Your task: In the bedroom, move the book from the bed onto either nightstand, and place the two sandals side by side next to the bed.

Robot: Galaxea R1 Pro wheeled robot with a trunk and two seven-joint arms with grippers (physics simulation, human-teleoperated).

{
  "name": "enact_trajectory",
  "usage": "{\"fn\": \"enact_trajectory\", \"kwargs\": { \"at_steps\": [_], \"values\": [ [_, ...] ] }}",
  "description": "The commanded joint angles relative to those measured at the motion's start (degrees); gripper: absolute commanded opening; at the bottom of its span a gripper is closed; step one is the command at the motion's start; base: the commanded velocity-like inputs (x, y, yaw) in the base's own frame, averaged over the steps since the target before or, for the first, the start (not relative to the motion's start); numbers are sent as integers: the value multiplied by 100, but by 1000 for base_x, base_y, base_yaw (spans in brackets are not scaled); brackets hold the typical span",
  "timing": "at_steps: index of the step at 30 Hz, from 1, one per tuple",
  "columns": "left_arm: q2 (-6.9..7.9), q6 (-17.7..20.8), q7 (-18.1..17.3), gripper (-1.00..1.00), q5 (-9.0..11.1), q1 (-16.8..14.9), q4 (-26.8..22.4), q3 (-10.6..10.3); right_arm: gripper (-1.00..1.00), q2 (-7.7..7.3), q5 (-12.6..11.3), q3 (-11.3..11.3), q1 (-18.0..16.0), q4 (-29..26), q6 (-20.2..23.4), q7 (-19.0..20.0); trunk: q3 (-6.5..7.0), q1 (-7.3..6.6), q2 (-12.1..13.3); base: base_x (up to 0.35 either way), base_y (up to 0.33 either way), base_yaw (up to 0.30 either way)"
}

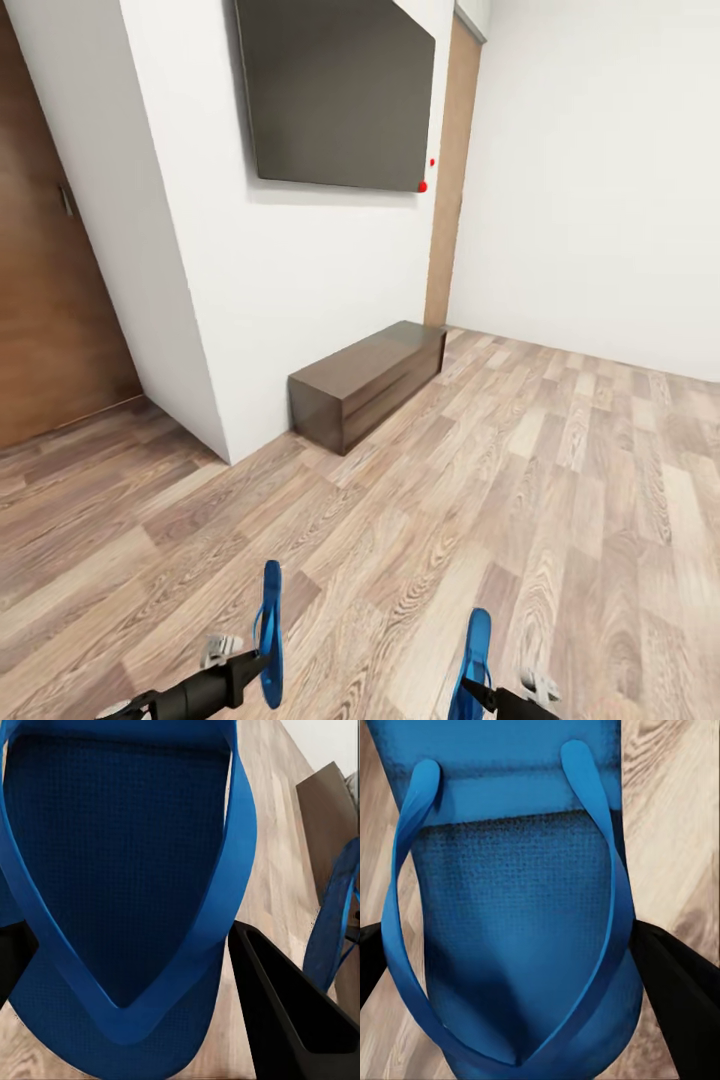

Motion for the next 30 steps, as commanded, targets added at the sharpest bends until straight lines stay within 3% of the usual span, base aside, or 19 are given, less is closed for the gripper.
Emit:
{"fn": "enact_trajectory", "kwargs": {
  "at_steps": [1, 4, 8, 10, 30],
  "values": [
    [1, -34, 3, -100, -37, -2, 13, -13, -100, -1, -65, -3, -4, 2, 52, 24, -5, -1, -2, 0, 0, -300],
    [-7, -36, 343, -100, -199, -2, 32, -106, -100, -4, -67, -4, -4, 4, 30, 22, -5, -1, -2, 0, 0, -300],
    [-112, -56, 1316, -100, -451, -2, 354, -161, -100, -3, -69, -7, -4, 4, 20, 13, -5, -1, -2, 0, 0, -300],
    [-133, -115, 1527, -100, -500, -2, 523, -164, -100, -5, -72, -7, -4, 4, 19, 12, -5, -1, -2, 0, 0, -300],
    [-175, -253, 1716, -100, -529, -2, 653, -175, -100, -1, -73, -7, -4, 13, 19, 3, -5, -1, -2, 0, 0, -298]
  ]
}}
